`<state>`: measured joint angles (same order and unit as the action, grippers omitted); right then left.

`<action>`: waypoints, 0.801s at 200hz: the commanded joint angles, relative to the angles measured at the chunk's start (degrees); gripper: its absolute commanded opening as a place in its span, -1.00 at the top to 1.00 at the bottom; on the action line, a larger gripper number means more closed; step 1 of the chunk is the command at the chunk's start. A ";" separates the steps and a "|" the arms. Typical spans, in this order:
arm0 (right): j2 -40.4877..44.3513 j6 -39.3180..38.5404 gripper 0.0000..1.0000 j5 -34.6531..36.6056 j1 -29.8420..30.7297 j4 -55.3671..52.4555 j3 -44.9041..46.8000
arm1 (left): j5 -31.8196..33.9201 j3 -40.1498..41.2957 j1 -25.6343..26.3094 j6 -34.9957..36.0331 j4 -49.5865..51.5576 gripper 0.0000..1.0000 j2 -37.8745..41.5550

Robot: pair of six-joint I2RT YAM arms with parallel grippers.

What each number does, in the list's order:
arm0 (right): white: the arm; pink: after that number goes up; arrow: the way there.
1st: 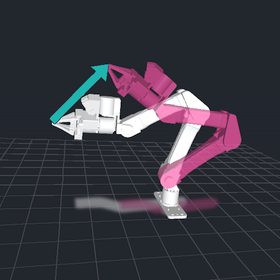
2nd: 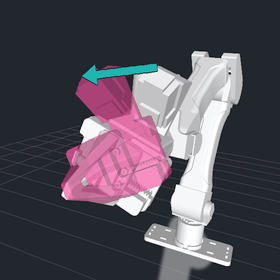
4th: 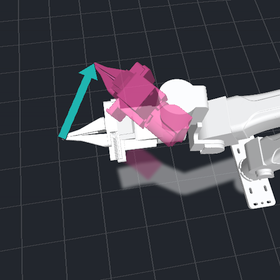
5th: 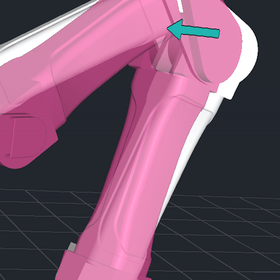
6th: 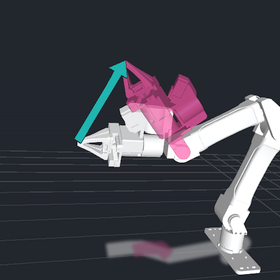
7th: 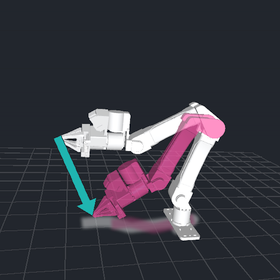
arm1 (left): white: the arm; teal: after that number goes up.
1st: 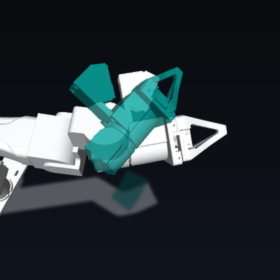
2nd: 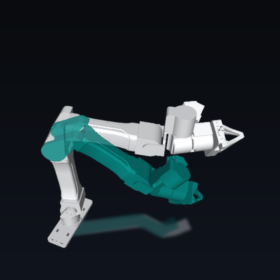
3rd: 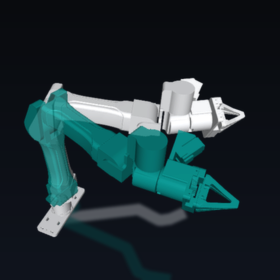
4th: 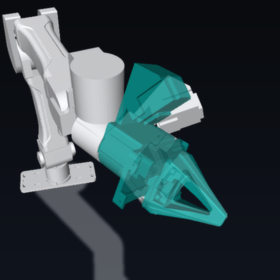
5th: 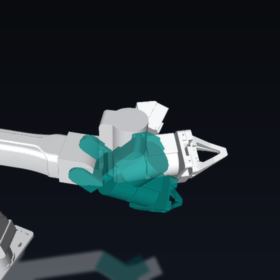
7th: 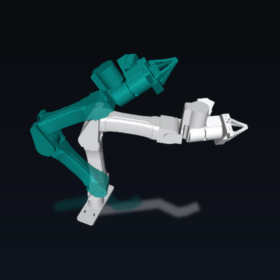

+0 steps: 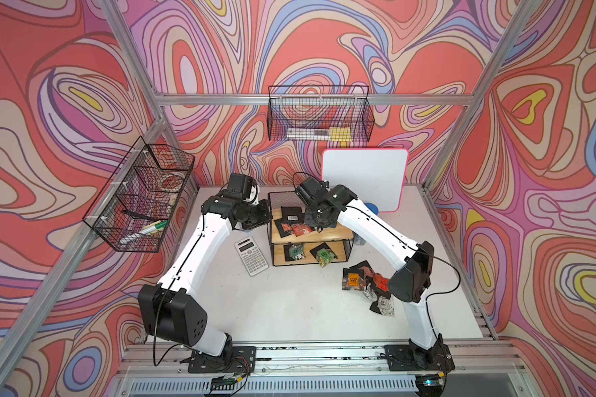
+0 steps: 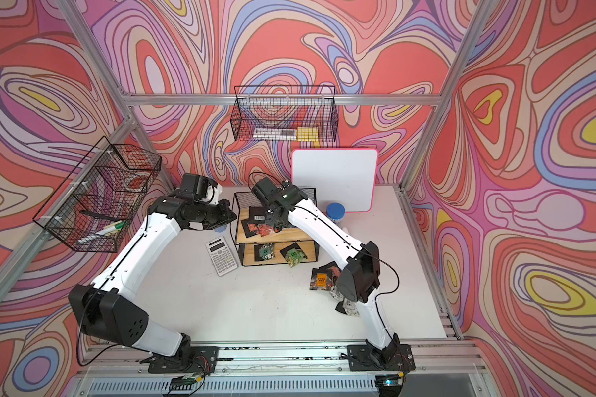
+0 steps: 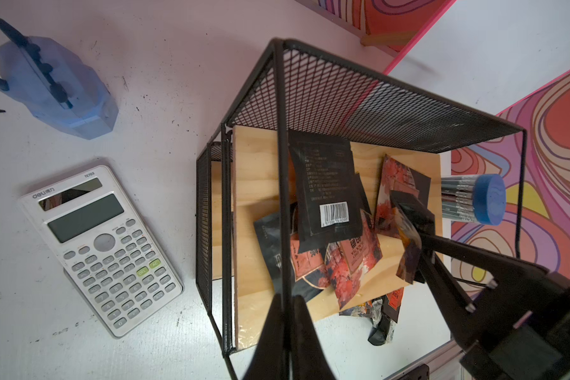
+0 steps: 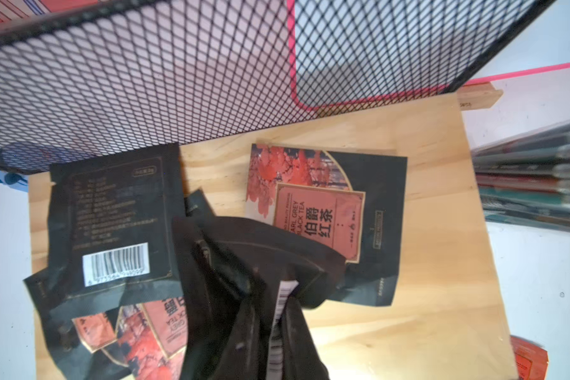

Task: Remove the tea bags from the shelf
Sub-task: Pick up the tea bag from the shelf, then place the tea bag at the center of the board.

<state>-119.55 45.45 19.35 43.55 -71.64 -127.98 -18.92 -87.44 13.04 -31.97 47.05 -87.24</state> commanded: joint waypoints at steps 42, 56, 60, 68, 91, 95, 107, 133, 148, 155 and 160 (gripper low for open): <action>21.08 -0.06 0.91 8.23 -0.19 9.79 15.53 | -0.15 -1.23 -0.16 -0.96 -1.26 1.00 -1.44; 25.01 1.47 0.91 10.46 -0.48 9.95 19.51 | -0.20 -1.33 -0.21 -0.93 -1.28 1.00 -1.45; 26.05 2.06 0.91 10.95 -0.68 9.84 20.88 | -0.21 -1.30 -0.21 -0.95 -1.27 1.00 -1.48; 28.07 3.50 0.91 11.78 -1.19 9.52 23.54 | -0.21 -1.33 -0.21 -1.08 -1.27 1.00 -1.44; 34.81 8.80 0.93 10.39 -4.51 9.90 33.45 | -0.32 -1.29 -0.21 -1.03 -1.17 1.00 -1.37; 36.04 9.48 0.93 9.78 -5.35 10.08 35.50 | -0.30 -1.32 -0.21 -1.07 -1.17 1.00 -1.39; 39.21 12.09 0.93 8.23 -7.34 10.33 40.88 | -0.18 -1.20 -0.21 -1.03 -1.17 1.00 -1.26; 44.80 16.45 0.93 3.73 -11.09 11.91 52.48 | -0.10 -0.98 -0.21 -1.02 -1.17 1.00 -0.99; 46.73 17.99 0.93 -0.35 -12.80 14.24 58.92 | -0.09 -0.98 -0.19 -0.98 -1.08 1.00 -0.89; 47.18 18.34 0.92 -2.20 -13.25 15.79 61.94 | -0.13 -0.97 -0.21 -0.93 -1.16 1.00 -0.83; 47.47 18.67 0.91 -3.38 -13.52 16.95 63.88 | -0.15 -0.97 -0.21 -0.93 -1.17 1.00 -0.82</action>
<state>-74.02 59.86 22.87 31.44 -59.46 -71.13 -19.03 -87.59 13.04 -31.99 46.81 -87.53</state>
